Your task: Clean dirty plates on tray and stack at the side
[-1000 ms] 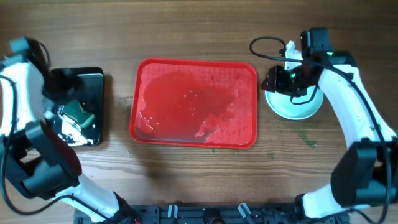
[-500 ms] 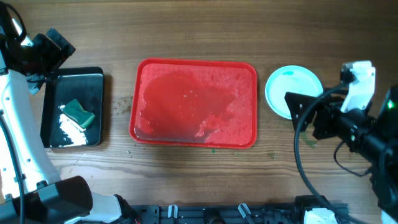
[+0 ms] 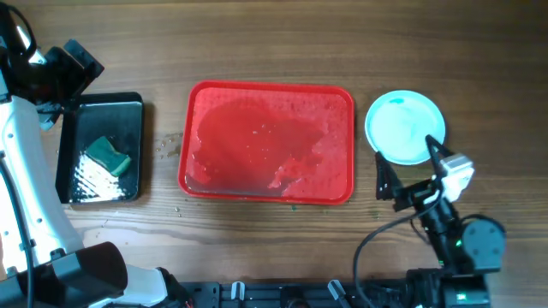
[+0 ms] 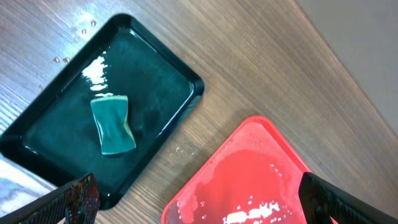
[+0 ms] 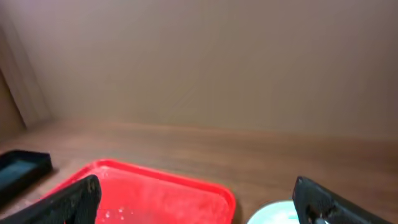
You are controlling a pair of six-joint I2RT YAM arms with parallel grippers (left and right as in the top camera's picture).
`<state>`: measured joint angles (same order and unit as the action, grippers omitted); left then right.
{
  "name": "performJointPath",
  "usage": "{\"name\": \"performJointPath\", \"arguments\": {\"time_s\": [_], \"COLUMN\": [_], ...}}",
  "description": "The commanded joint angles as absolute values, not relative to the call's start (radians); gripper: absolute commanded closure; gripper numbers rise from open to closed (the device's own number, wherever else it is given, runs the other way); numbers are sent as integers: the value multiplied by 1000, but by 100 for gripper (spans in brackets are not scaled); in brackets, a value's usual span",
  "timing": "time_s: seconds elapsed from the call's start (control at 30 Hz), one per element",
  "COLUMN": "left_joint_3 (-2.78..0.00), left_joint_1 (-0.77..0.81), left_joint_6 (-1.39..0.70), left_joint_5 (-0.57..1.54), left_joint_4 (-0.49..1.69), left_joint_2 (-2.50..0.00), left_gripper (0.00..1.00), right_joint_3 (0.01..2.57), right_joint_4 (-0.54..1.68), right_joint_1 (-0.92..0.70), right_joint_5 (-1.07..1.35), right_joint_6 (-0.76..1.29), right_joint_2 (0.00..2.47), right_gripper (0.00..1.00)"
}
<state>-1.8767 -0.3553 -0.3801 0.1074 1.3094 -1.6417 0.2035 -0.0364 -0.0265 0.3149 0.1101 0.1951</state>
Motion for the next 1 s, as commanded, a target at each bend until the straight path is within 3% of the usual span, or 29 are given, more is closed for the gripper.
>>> {"name": "performJointPath", "arguments": {"time_s": [0.0, 0.17, 0.63, 0.8, 0.9, 0.97], "left_joint_3": [-1880, -1880, -1880, -1877, -1702, -1437], "left_joint_1": [-356, -356, -356, -360, -302, -231], "left_joint_6": [-382, -382, -382, -345, -336, -228], "left_joint_5": [123, 123, 122, 14, 39, 40], "left_joint_4": [1311, 1311, 1311, 1305, 1030, 774], "left_joint_2": [-1645, -1645, -1645, -1617, -1413, -1200], "left_gripper": [0, 0, 0, 0, 0, 0], "right_joint_3": [28, 5, 5, 5, 5, 5], "right_joint_4": [-110, -17, -22, -22, -22, -22], "right_joint_1": [-23, -23, -23, -23, -23, -23], "right_joint_5": [337, 267, 268, 269, 268, 268], "right_joint_6": [107, 105, 107, 108, 107, 107], "right_joint_2": [56, 3, 24, 24, 24, 24], "right_gripper": [0, 0, 0, 0, 0, 0]}}
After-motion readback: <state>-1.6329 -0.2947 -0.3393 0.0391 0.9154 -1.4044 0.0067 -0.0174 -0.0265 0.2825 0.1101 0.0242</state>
